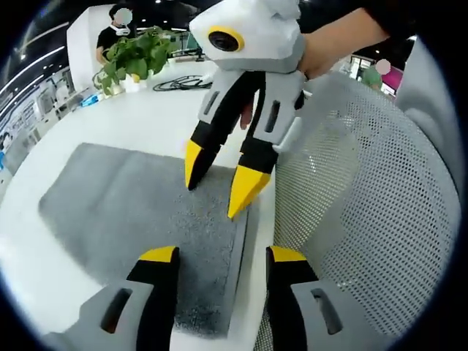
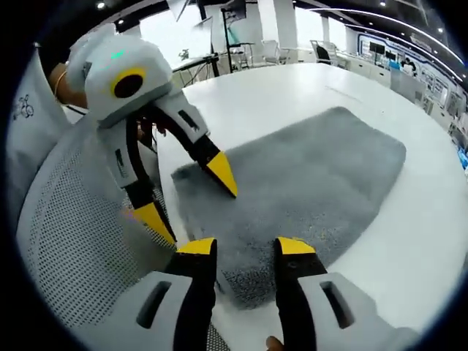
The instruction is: Fold the towel on the table until its edges align and the towel forms a compact rectangular stack.
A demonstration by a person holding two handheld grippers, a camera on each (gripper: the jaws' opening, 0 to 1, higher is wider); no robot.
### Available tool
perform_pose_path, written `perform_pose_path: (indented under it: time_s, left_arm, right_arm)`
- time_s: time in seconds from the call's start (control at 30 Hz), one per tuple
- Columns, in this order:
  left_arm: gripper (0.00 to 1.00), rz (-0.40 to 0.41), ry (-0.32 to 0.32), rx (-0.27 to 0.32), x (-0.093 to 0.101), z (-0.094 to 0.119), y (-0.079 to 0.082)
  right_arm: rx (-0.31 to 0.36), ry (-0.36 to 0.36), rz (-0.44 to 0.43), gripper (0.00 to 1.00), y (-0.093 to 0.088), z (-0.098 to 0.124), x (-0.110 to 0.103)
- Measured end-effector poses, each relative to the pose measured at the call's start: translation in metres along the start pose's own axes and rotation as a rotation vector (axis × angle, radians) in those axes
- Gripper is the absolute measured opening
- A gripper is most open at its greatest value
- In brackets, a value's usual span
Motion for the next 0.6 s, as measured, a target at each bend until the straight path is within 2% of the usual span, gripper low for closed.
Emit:
perform_pose_path:
  time_s: [0.1, 0.23, 0.33, 0.6]
  left_arm:
    - [0.47, 0.007, 0.008, -0.011, -0.005, -0.003, -0.005]
    - [0.45, 0.013, 0.015, -0.011, -0.006, -0.005, -0.004]
    - [0.44, 0.006, 0.019, -0.019, -0.007, -0.007, -0.006]
    - [0.41, -0.014, 0.033, -0.023, -0.009, -0.008, -0.005]
  right_arm:
    - [-0.019, 0.005, 0.060, 0.30, -0.004, -0.002, -0.011]
    - [-0.029, 0.008, 0.080, 0.31, -0.007, -0.003, -0.020]
    - [-0.032, 0.004, 0.078, 0.32, -0.012, -0.006, -0.020]
    - [-0.032, -0.007, 0.080, 0.30, -0.013, -0.008, -0.017]
Point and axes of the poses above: the point that each gripper's makers call its tool centre point, and the gripper's own axes: z roughly backward along the fingers, x roughly to its right, y roughly out of its top, the point moved 1 cm from there along z, roughly backward along the fingers, and after that the axes turned 9 degrees about z, right-handed, at the moved point
